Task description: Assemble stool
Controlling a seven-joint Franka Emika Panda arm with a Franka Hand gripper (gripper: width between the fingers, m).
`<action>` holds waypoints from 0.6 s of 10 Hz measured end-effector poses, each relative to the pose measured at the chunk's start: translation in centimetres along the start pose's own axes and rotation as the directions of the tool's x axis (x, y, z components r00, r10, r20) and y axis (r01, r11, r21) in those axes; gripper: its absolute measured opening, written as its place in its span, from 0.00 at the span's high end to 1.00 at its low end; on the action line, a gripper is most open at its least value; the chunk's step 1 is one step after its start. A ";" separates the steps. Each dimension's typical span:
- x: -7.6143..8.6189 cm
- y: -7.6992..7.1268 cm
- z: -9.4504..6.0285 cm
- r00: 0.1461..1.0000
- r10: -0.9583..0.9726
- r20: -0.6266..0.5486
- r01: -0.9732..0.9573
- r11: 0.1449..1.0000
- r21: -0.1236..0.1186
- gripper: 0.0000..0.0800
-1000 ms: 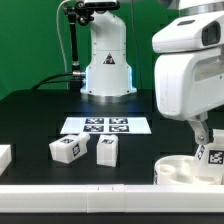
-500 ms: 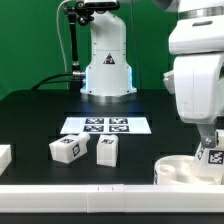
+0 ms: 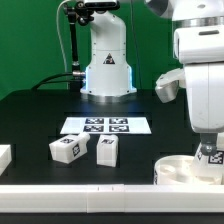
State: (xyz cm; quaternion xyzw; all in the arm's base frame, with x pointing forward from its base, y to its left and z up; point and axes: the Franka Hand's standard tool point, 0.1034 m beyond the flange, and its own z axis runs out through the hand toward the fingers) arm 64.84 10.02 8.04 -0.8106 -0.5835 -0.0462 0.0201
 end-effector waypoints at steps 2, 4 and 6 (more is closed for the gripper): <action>-0.1 0.0 0.1 1.000 0.002 0.001 -0.002 1.000 0.002 0.23; -0.2 0.0 0.2 1.000 0.003 0.001 -0.003 1.000 0.003 0.45; -0.2 0.0 0.2 0.999 0.041 0.001 -0.041 0.999 0.003 0.57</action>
Offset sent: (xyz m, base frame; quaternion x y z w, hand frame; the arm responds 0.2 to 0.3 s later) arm 0.0000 0.0000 0.0000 0.0000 0.0000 0.0000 1.0000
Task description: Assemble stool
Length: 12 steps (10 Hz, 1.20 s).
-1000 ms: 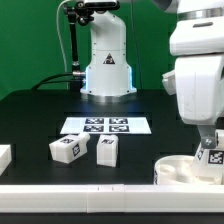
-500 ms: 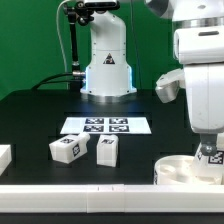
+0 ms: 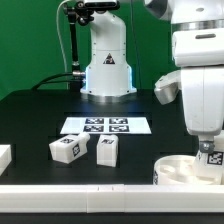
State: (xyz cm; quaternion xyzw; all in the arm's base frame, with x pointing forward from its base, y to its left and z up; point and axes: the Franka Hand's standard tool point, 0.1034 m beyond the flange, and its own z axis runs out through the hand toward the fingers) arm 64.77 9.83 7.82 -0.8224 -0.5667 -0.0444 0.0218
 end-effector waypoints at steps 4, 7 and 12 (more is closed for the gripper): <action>-0.3 0.2 0.0 0.974 0.227 -0.004 -0.227 0.974 0.002 0.57; -0.3 0.3 0.1 0.859 0.510 -0.036 -0.510 0.860 -0.009 0.57; 0.1 -0.2 0.2 0.444 0.891 -0.089 -0.894 0.447 0.014 0.57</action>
Offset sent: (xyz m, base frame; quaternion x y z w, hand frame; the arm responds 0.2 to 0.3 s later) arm -0.0012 -0.0132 0.0001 0.0149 -0.0019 0.1810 0.9834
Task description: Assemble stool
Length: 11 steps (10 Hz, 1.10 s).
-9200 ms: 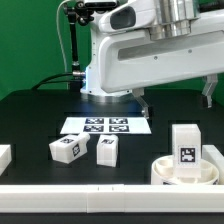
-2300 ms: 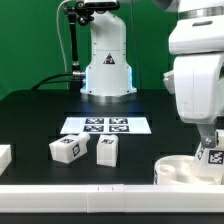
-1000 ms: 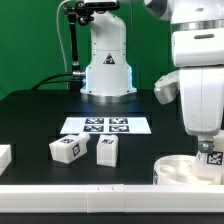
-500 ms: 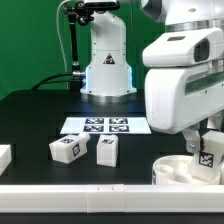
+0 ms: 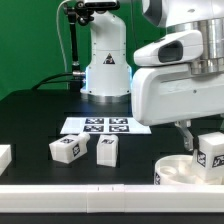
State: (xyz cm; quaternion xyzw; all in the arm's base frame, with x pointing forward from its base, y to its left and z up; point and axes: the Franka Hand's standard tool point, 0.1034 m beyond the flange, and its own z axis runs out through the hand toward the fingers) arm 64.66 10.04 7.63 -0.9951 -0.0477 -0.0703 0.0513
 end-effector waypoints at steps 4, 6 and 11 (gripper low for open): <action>0.0 0.1 0.0 0.976 0.218 -0.008 -0.218 0.976 -0.004 0.57; -0.1 0.3 -0.1 0.942 0.336 -0.007 -0.336 0.942 -0.003 0.57; -0.5 -0.1 0.0 0.735 0.678 0.007 -0.678 0.735 0.000 0.57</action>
Offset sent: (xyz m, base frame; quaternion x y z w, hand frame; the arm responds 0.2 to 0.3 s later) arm 0.0000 0.0000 0.0000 0.0000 0.0000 0.1296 0.9916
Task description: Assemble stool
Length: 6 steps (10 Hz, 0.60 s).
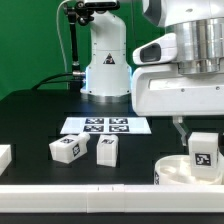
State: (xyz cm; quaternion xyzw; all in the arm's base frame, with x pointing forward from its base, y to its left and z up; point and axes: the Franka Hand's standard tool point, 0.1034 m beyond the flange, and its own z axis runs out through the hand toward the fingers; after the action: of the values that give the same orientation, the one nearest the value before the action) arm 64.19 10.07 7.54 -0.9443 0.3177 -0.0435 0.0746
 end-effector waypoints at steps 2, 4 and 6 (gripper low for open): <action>-0.3 -0.1 0.1 0.972 0.235 0.020 -0.235 0.972 0.017 0.57; -0.7 -0.5 0.2 0.898 0.437 0.046 -0.439 0.899 0.019 0.57; -1.0 -0.8 0.1 0.795 0.602 0.068 -0.604 0.797 0.004 0.57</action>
Offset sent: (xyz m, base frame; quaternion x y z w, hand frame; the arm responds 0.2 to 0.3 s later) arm -0.0024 0.0065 -0.0023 -0.0026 -0.0090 0.2870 0.9579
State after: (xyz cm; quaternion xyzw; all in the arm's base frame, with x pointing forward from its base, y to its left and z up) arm 63.88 11.31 7.57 -0.7939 0.5986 0.0082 0.1068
